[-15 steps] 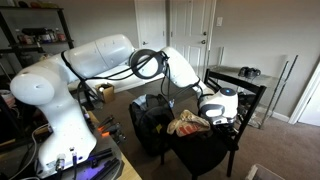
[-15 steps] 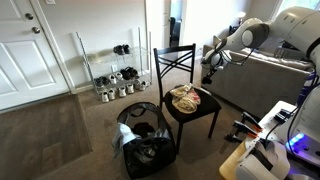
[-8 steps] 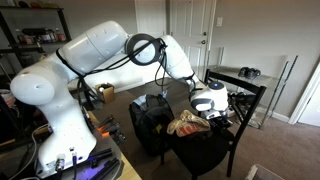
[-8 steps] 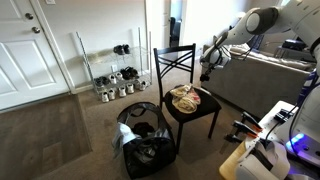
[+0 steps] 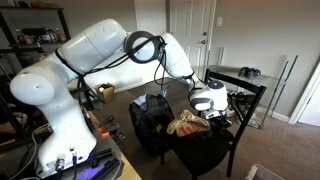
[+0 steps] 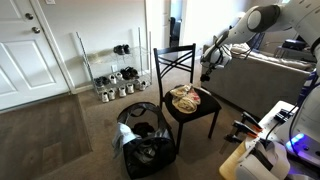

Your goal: Remove the black cloth from the chair and put it in the black hamper

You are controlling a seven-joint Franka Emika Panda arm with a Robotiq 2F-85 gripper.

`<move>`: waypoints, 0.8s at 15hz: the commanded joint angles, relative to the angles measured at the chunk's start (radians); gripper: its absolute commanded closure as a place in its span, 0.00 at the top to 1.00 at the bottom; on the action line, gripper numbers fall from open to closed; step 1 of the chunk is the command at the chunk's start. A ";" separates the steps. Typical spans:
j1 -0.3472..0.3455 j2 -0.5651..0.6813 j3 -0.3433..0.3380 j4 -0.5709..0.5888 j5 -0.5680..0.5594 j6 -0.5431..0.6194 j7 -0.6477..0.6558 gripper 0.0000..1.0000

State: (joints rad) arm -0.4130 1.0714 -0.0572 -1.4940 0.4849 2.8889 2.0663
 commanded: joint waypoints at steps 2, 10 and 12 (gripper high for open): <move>-0.010 -0.039 0.064 -0.034 0.027 0.055 -0.102 0.05; -0.010 -0.107 0.248 -0.085 0.030 0.154 -0.385 0.05; -0.012 -0.132 0.294 -0.113 0.033 0.170 -0.467 0.05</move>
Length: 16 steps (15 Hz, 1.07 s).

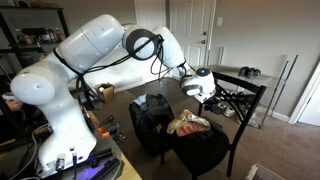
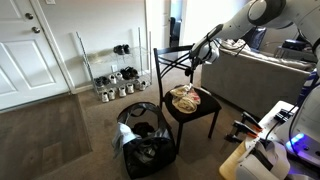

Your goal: Remove the black cloth from the chair and put it in the black hamper

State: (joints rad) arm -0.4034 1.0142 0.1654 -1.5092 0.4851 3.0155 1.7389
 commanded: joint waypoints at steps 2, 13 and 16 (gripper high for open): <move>-0.024 -0.099 0.119 -0.128 0.036 0.060 -0.224 0.05; 0.024 -0.174 0.280 -0.270 0.066 0.033 -0.585 0.05; 0.050 -0.177 0.314 -0.289 0.076 0.007 -0.652 0.05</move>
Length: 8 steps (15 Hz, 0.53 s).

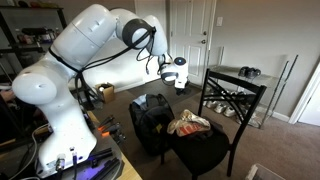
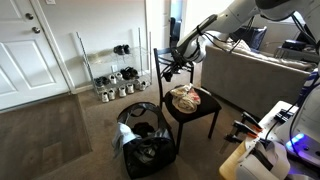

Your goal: Remove the black cloth from the chair and put it in the black hamper

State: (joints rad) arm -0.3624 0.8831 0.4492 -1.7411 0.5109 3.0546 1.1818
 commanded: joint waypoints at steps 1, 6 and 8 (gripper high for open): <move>0.016 -0.036 0.039 -0.053 0.055 -0.041 -0.115 0.05; 0.007 -0.070 0.116 -0.106 0.124 -0.182 -0.267 0.05; 0.020 -0.097 0.113 -0.135 0.170 -0.252 -0.342 0.05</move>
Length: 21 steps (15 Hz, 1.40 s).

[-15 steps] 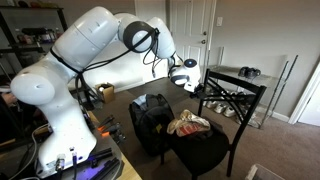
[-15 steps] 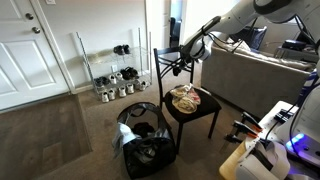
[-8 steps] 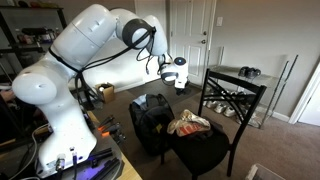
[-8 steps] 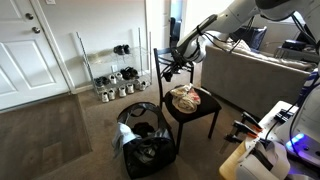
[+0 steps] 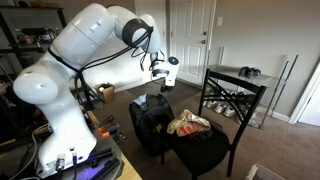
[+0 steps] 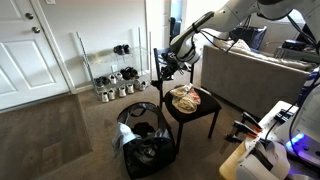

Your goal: Remove the black cloth from the chair and put it in the black hamper

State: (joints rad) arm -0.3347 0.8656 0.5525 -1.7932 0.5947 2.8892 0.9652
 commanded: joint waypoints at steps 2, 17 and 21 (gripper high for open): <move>0.031 -0.107 -0.029 -0.099 0.132 -0.158 -0.179 0.05; 0.181 -0.191 -0.275 -0.061 0.459 -0.341 -0.341 0.05; 0.210 -0.192 -0.300 -0.054 0.445 -0.343 -0.316 0.05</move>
State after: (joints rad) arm -0.2268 0.6944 0.3597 -1.8615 0.9880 2.5897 0.6607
